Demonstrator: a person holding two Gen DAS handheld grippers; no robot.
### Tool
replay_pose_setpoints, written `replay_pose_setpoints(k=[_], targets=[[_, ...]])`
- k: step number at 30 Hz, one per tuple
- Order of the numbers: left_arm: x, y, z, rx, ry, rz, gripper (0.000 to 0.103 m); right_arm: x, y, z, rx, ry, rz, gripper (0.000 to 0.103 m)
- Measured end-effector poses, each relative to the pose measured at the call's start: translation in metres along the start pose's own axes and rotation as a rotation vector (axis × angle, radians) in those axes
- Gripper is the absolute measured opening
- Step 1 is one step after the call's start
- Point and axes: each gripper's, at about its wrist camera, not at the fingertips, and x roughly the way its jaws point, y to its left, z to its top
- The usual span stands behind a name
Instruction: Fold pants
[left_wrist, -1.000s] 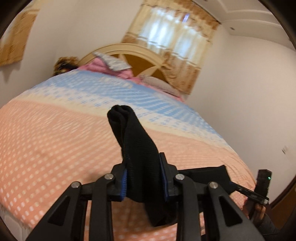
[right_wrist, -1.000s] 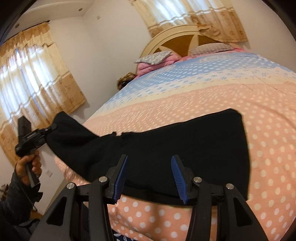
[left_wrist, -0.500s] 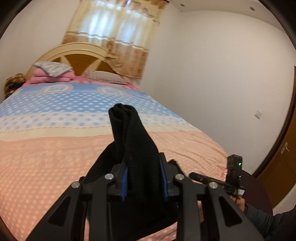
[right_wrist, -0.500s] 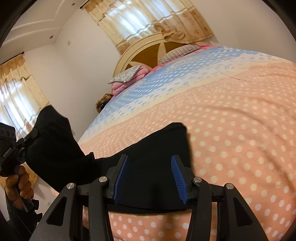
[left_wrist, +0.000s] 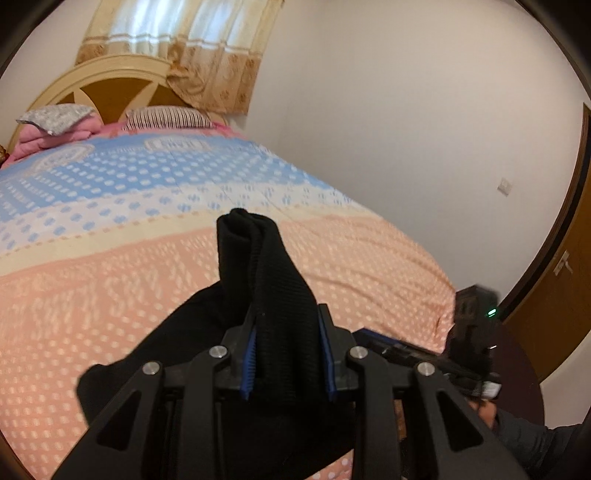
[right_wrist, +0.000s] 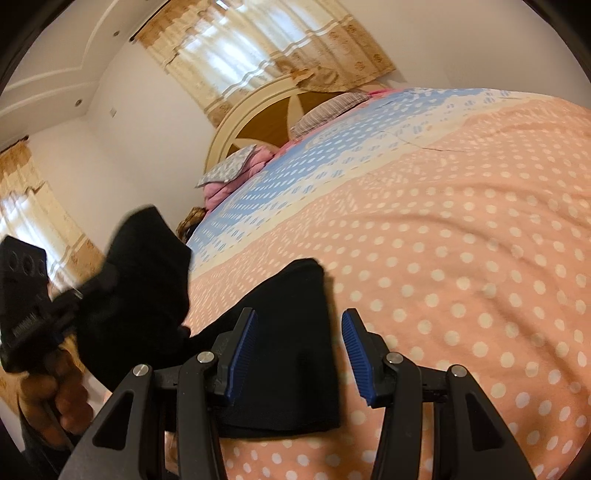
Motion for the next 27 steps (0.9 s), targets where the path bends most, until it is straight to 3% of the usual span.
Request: replay_pose_setpoints(k=[10, 15, 19, 23, 27], targets=[[0.052, -0.027, -0.021, 0.062, 0.115, -0.003, 0.034, -0.003, -0.019, 0.008, 0.060, -0.036, -0.032, 0.050], [0.016, -0.033, -0.020, 0.070, 0.024, -0.034, 0.037, -0.010, -0.022, 0.011, 0.051, -0.070, -0.050, 0.050], [-0.022, -0.015, -0.025, 0.048, -0.071, 0.050, 0.063, -0.023, -0.007, 0.015, -0.013, -0.108, -0.053, 0.049], [-0.056, 0.024, -0.044, -0.043, -0.125, 0.144, 0.074, -0.024, 0.044, 0.011, -0.201, -0.076, 0.007, 0.049], [-0.052, 0.058, -0.070, -0.112, -0.080, 0.214, 0.076, -0.004, 0.072, -0.007, -0.318, -0.016, -0.027, 0.049]])
